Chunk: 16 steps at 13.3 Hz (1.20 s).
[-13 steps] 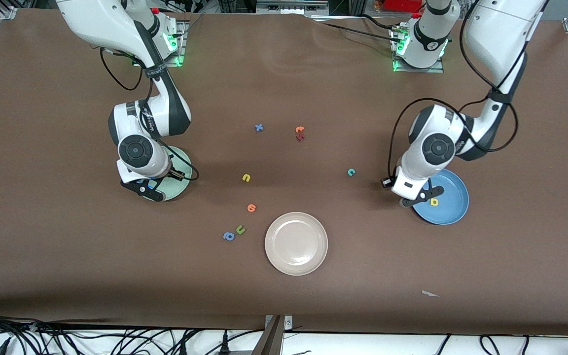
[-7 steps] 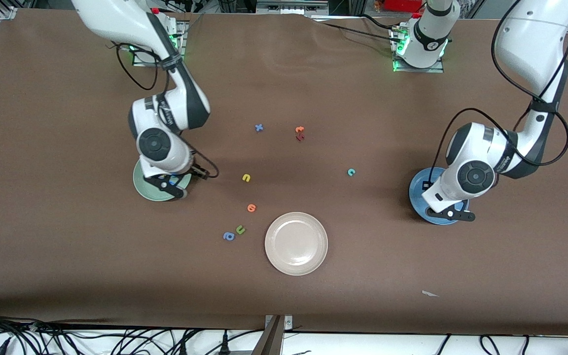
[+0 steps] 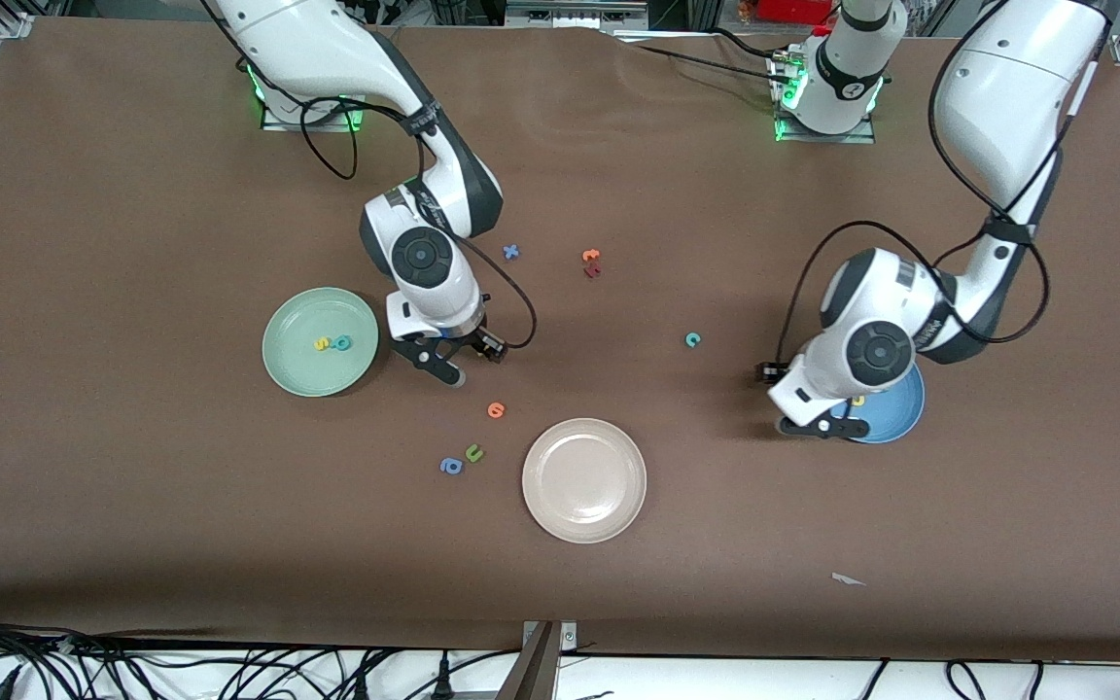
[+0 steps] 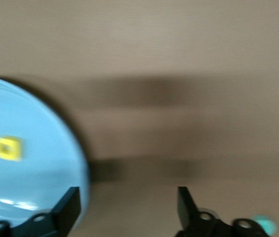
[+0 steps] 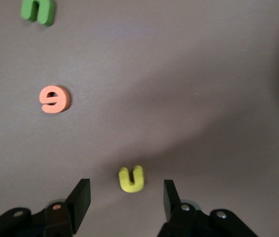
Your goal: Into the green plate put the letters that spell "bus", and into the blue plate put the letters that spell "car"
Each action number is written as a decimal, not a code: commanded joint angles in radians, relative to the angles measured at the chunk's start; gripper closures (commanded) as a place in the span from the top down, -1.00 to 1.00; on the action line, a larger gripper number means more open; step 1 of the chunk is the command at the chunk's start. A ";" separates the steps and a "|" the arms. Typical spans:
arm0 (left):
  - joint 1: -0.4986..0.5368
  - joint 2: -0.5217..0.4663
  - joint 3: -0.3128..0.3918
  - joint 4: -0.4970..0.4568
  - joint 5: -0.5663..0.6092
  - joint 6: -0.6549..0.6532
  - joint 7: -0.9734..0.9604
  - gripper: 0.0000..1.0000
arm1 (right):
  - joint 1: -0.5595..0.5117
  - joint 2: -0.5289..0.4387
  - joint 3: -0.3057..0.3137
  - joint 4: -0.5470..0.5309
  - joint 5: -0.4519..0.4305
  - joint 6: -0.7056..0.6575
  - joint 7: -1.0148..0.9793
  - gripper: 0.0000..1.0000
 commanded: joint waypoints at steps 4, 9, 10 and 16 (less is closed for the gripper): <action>-0.070 -0.045 -0.043 -0.206 -0.007 0.269 -0.207 1.00 | 0.021 0.072 -0.002 0.029 -0.001 0.074 -0.070 0.17; -0.106 -0.064 -0.052 -0.280 0.109 0.327 -0.388 0.93 | 0.027 0.075 -0.002 0.018 -0.007 0.070 -0.091 -0.69; -0.106 -0.062 -0.052 -0.280 0.109 0.327 -0.396 0.80 | 0.022 0.072 -0.003 0.018 -0.006 0.070 -0.116 -0.76; -0.125 -0.039 -0.050 -0.282 0.109 0.374 -0.443 0.19 | 0.004 -0.061 -0.145 0.018 0.009 -0.221 -0.427 -0.76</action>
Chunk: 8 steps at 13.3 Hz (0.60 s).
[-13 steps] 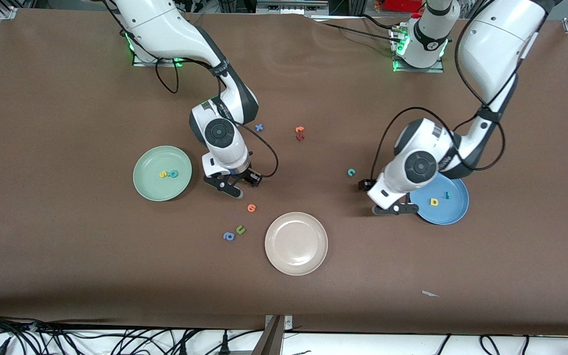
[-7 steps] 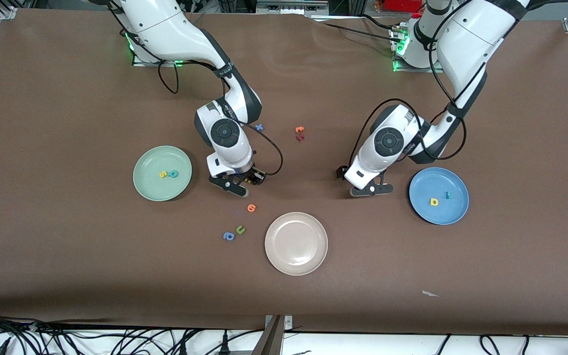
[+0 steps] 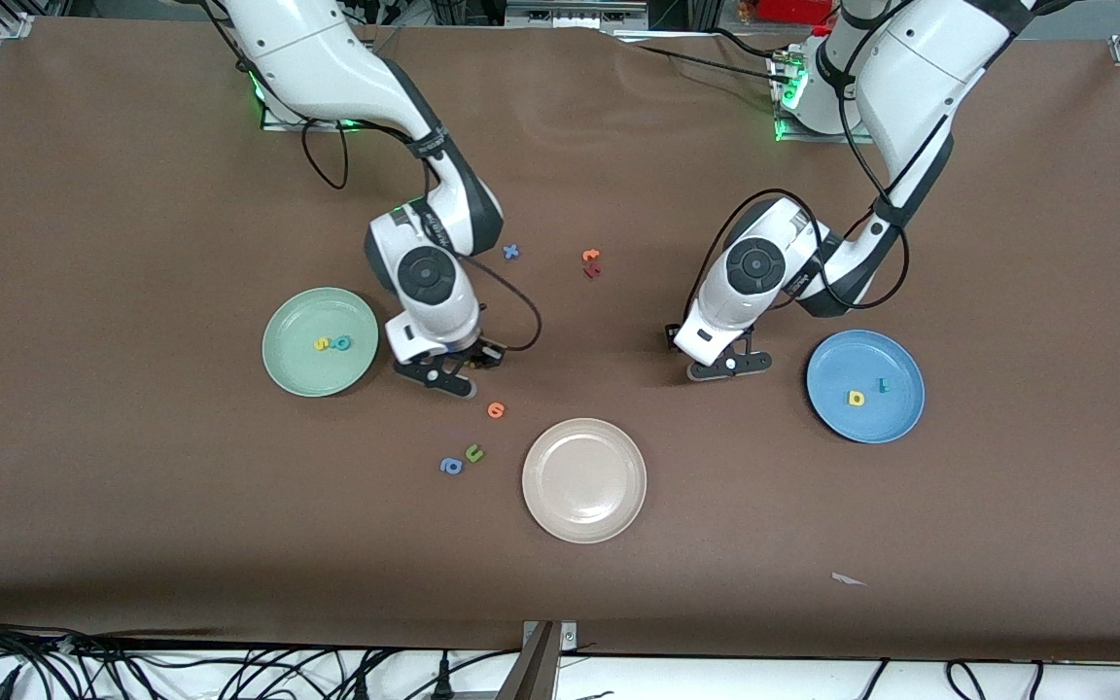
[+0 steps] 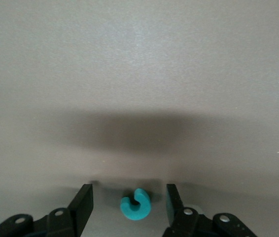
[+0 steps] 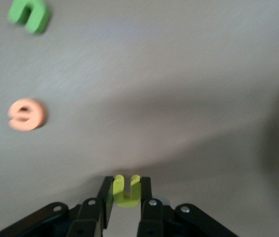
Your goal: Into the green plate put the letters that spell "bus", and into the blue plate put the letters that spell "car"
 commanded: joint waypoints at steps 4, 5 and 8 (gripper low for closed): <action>-0.013 -0.013 0.002 -0.023 0.024 0.022 -0.048 -0.32 | -0.031 -0.148 -0.163 -0.088 0.014 -0.275 -0.345 -0.73; -0.013 -0.011 0.002 -0.022 0.024 0.024 -0.048 -0.45 | -0.031 -0.163 -0.189 -0.143 0.016 -0.257 -0.386 -0.68; -0.007 -0.010 0.005 -0.022 0.045 0.022 -0.047 -0.59 | -0.031 -0.206 -0.216 -0.261 0.016 -0.206 -0.400 0.99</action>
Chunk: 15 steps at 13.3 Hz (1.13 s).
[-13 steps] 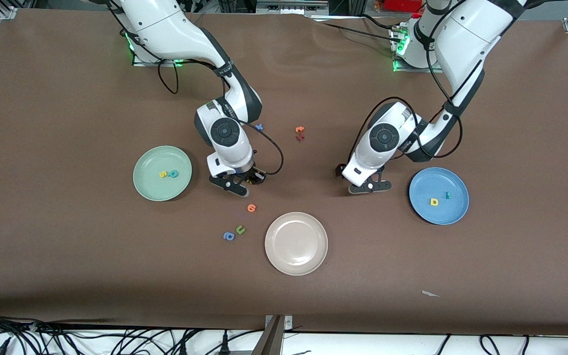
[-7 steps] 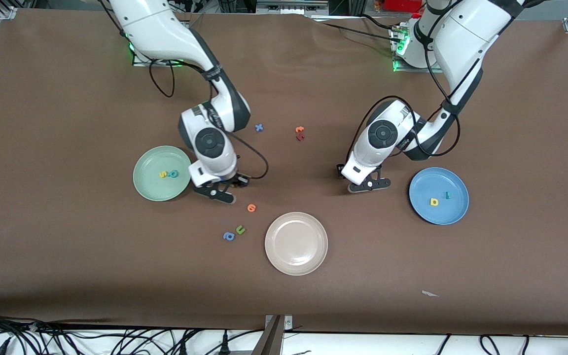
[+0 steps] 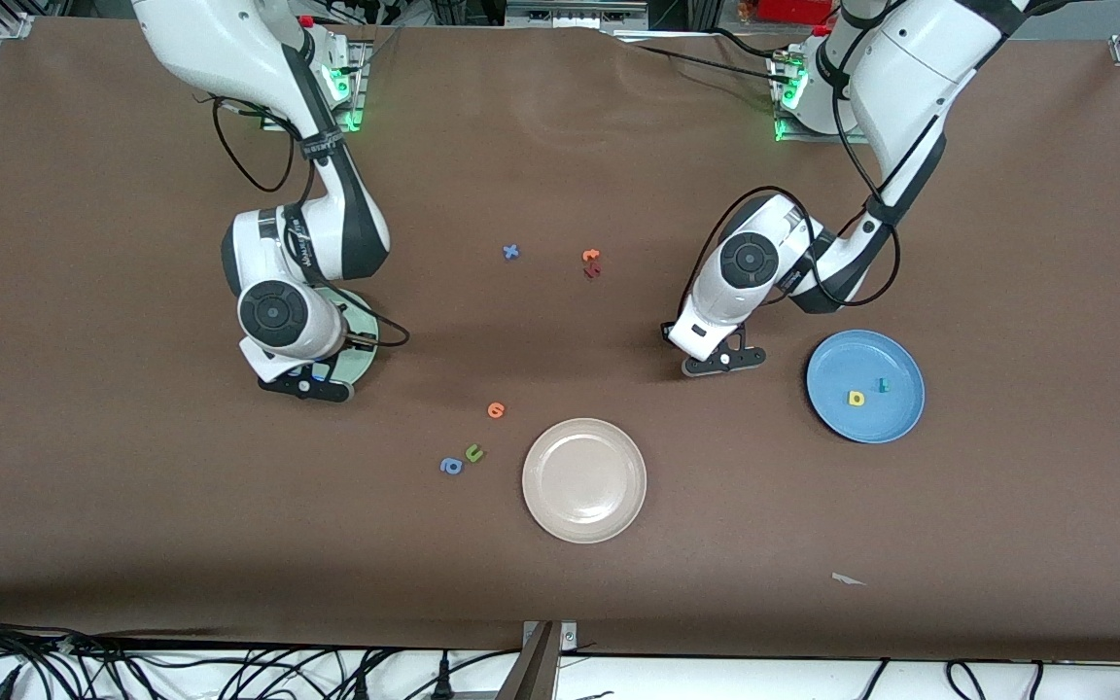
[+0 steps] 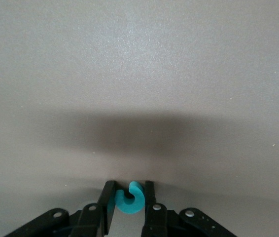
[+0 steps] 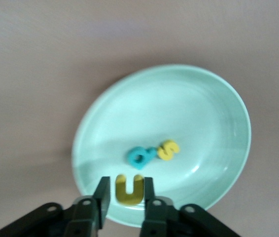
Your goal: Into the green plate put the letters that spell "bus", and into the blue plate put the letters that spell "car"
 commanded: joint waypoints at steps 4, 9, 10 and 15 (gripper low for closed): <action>0.042 -0.024 0.021 0.058 0.042 -0.120 0.088 -0.66 | 0.009 -0.119 -0.018 -0.031 0.012 -0.024 -0.021 1.00; 0.182 -0.013 0.030 0.295 0.044 -0.517 0.560 -0.66 | 0.009 -0.158 -0.073 0.219 0.009 -0.240 -0.033 1.00; 0.205 -0.010 0.058 0.303 0.044 -0.530 0.657 -0.65 | 0.009 -0.165 -0.075 0.278 0.008 -0.319 -0.033 1.00; 0.213 0.058 0.138 0.407 0.033 -0.527 0.813 1.00 | -0.154 -0.357 0.039 0.348 -0.017 -0.423 -0.113 1.00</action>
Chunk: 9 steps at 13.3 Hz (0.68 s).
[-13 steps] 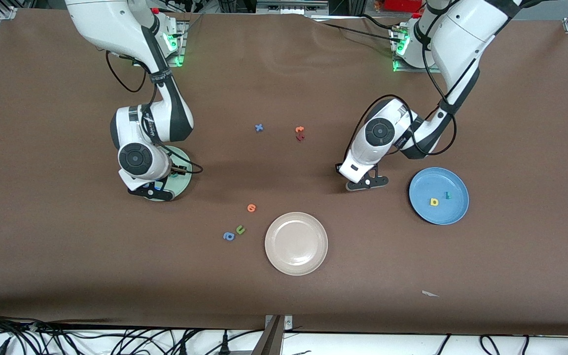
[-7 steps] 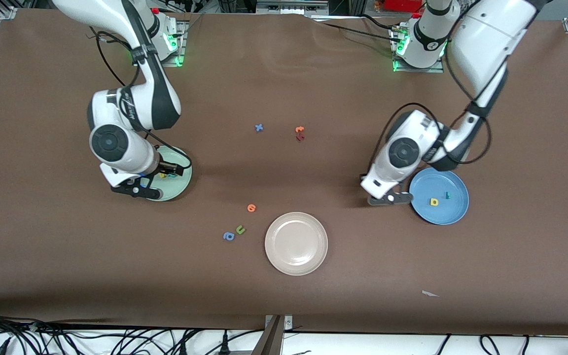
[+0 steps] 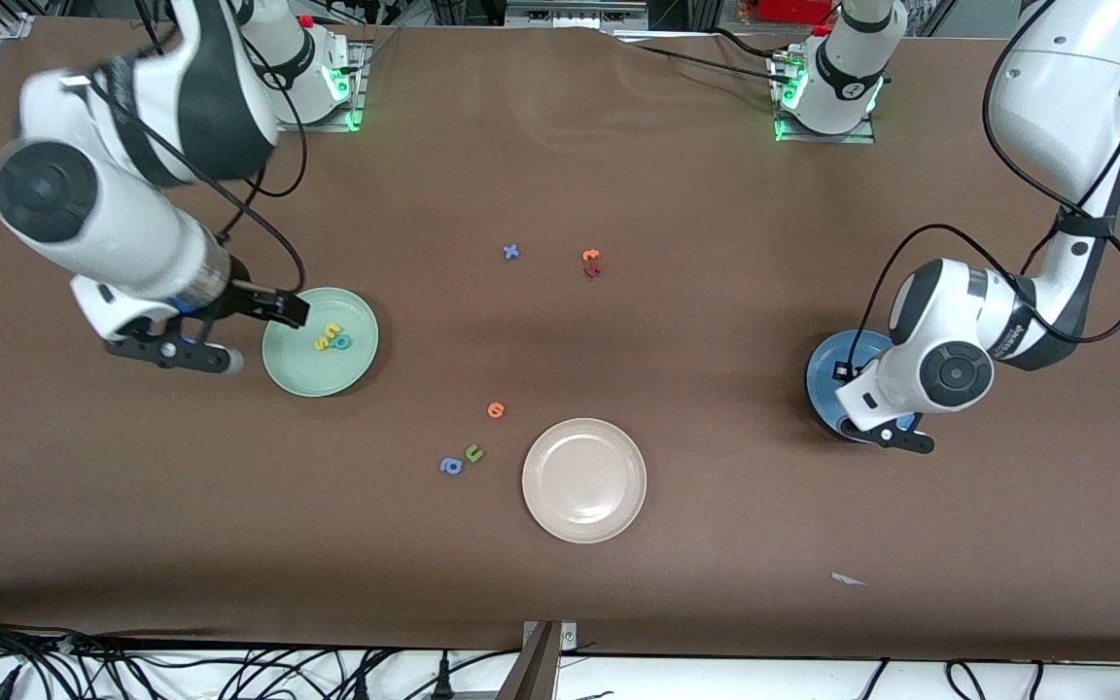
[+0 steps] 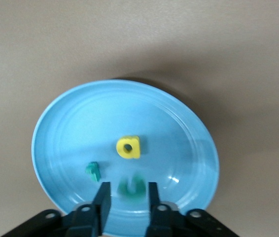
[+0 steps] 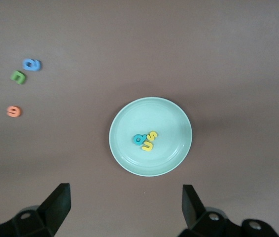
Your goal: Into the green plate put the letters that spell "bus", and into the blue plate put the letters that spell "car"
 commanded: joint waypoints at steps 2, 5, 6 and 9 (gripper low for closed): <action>0.004 0.009 -0.007 0.097 -0.001 -0.031 -0.056 1.00 | -0.377 -0.198 0.332 -0.016 -0.104 -0.073 -0.169 1.00; 0.027 -0.078 -0.007 0.100 -0.078 -0.069 -0.063 1.00 | -0.549 -0.250 0.439 -0.094 -0.104 -0.066 -0.210 1.00; 0.033 -0.112 -0.007 0.100 -0.083 -0.088 -0.063 1.00 | -0.579 -0.265 0.468 -0.151 -0.096 -0.063 -0.239 1.00; 0.074 -0.149 -0.016 0.205 -0.086 -0.277 -0.051 1.00 | -0.590 -0.313 0.470 -0.246 -0.093 0.079 -0.256 1.00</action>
